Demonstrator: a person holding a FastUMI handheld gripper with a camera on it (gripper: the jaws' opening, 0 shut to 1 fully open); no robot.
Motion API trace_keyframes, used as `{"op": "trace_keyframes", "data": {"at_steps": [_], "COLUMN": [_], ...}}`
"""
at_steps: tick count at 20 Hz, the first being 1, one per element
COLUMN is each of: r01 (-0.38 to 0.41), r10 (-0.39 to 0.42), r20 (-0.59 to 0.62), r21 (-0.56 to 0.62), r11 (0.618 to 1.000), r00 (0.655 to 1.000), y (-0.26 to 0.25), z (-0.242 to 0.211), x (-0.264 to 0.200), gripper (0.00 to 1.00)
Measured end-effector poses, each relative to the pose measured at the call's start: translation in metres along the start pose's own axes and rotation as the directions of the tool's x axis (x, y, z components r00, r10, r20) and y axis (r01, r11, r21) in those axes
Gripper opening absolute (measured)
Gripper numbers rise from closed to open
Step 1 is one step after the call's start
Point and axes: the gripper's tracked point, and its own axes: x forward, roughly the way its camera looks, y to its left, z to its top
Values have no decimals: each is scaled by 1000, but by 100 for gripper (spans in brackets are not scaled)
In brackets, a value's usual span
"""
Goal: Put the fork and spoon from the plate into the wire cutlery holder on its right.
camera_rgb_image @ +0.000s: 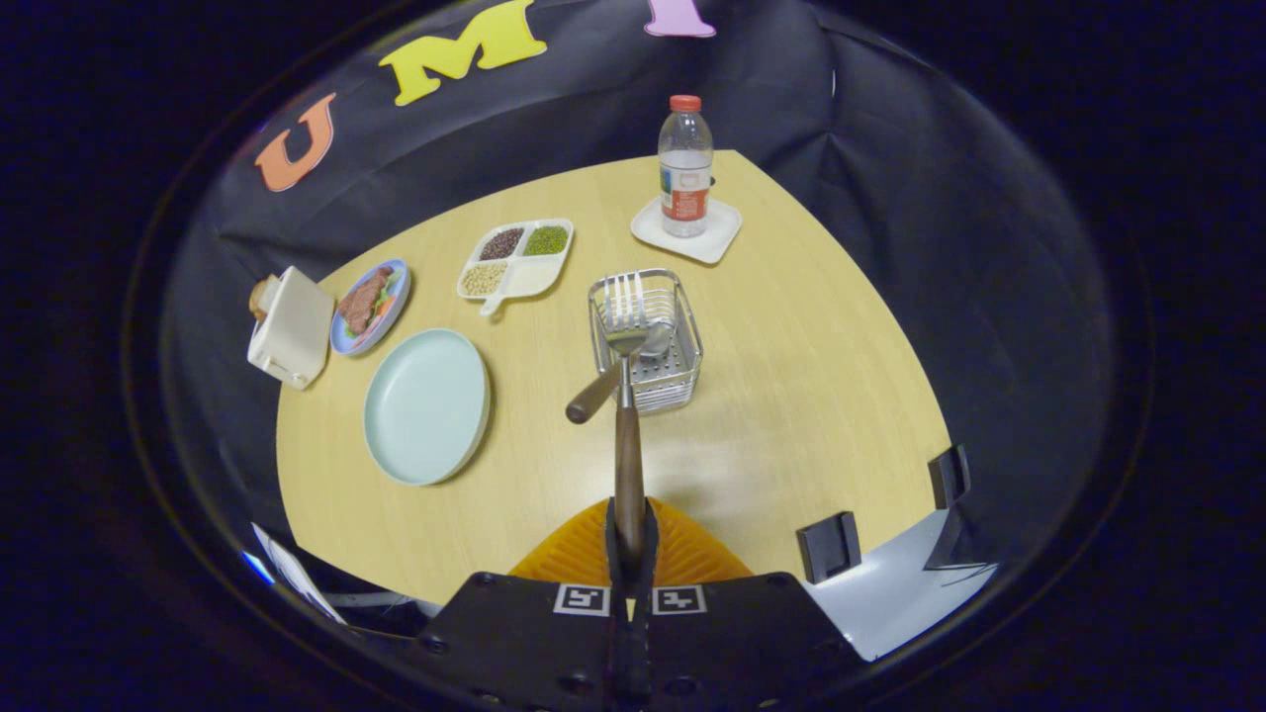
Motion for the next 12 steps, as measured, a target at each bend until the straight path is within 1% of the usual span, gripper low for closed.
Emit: {"op": "trace_keyframes", "data": {"at_steps": [2,5,8,9,11,12], "r01": [-5,10,18,24,43,49], "r10": [5,-9,-17,-23,-39,-45], "r20": [2,5,16,35,75,86], "r21": [-6,-34,-27,-30,-44,-50], "r11": [1000,999,999,999,998,998], "r00": [1000,1000,1000,999,996,995], "y": [1,-2,-6,-7,-12,-14], "z": [5,9,16,20,30,33], "x": [4,9,11,9,7,6], "gripper": [1,3,7,8,15,15]}}
